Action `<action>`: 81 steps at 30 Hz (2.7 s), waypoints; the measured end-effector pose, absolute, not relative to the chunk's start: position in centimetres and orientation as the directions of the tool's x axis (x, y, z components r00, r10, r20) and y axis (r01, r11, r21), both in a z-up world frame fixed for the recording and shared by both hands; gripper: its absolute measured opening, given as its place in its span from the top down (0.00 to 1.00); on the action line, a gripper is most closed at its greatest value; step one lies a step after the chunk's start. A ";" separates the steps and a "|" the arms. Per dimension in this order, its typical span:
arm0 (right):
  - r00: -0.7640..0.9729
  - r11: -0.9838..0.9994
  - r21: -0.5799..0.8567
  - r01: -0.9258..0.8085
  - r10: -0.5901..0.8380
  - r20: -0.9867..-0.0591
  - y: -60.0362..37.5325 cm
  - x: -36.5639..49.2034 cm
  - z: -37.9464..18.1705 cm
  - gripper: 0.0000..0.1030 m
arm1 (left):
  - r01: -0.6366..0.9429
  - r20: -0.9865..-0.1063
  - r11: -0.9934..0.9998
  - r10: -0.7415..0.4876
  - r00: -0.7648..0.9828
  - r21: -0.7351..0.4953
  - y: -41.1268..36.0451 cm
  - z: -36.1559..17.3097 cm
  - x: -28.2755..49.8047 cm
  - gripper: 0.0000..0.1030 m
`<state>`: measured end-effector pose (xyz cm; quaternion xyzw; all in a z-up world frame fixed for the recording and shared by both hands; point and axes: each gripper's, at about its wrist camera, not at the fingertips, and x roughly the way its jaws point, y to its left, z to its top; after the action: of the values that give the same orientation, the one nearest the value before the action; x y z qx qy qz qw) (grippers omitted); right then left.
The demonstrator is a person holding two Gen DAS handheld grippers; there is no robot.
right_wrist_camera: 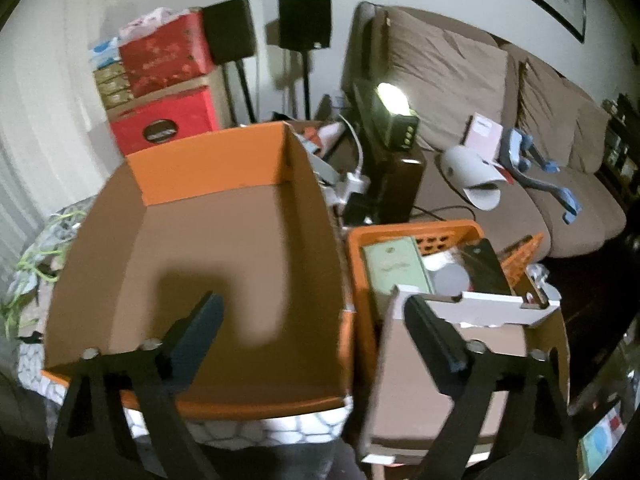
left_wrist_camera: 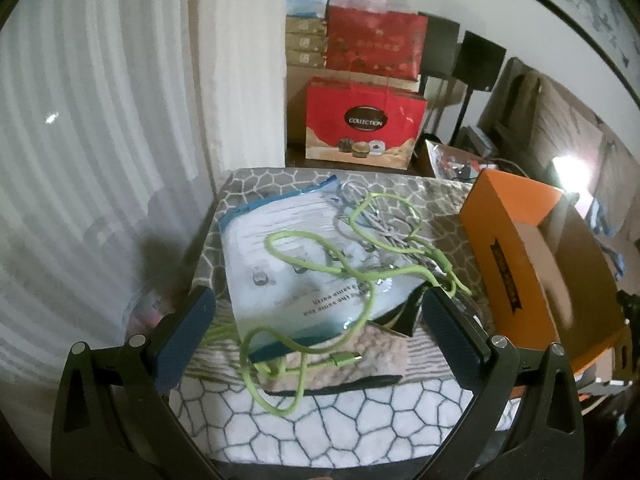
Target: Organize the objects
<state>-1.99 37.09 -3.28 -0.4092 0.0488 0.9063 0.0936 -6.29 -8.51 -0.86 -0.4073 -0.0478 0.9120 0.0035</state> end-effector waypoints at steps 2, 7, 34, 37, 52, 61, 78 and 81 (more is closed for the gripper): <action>-0.635 -0.977 0.018 -0.213 0.125 -0.763 37.8 -2.2 -3.7 0.22 | 0.030 -0.751 -0.994 0.060 -0.658 -0.105 -9.0 -1.2 -6.9 0.00; -0.603 -0.979 0.042 -0.201 0.090 -0.792 38.6 -2.8 -5.1 0.45 | 0.033 -0.771 -0.985 0.111 -0.628 -0.168 -10.4 -2.1 -8.7 0.04; -0.548 -0.982 0.053 -0.180 0.056 -0.834 38.7 -4.1 -7.9 0.88 | 0.013 -0.858 -0.966 0.224 -0.462 -0.259 -10.3 -4.2 -13.6 0.18; -0.549 -0.981 0.055 -0.184 0.056 -0.834 38.7 -4.0 -7.9 0.88 | 0.032 -0.851 -0.961 0.228 -0.473 -0.276 -11.7 -3.6 -13.0 0.18; -0.554 -0.982 0.048 -0.183 0.063 -0.830 38.4 -3.9 -7.9 0.88 | 0.049 -0.825 -0.923 0.317 -0.468 -0.382 -17.3 -4.9 -6.9 0.18; -0.557 -0.981 0.058 -0.185 0.056 -0.829 38.5 -3.7 -7.9 0.87 | -0.129 -0.789 -0.934 0.352 -0.503 -0.334 -13.7 -6.1 -4.7 0.21; -0.557 -0.981 0.055 -0.186 0.059 -0.828 38.4 -3.7 -8.0 0.87 | -0.098 -0.805 -0.987 0.163 -0.571 -0.130 -12.2 -7.7 -4.0 0.93; -0.558 -0.981 0.055 -0.188 0.060 -0.827 38.4 -3.6 -8.0 0.87 | -0.118 -0.798 -0.985 0.172 -0.577 -0.127 -12.4 -6.0 -2.8 0.93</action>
<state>-3.62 38.45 -7.99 -0.4645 0.0686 0.8801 0.0703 -2.83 -12.35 -5.99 -0.4523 -0.0299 0.8876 0.0818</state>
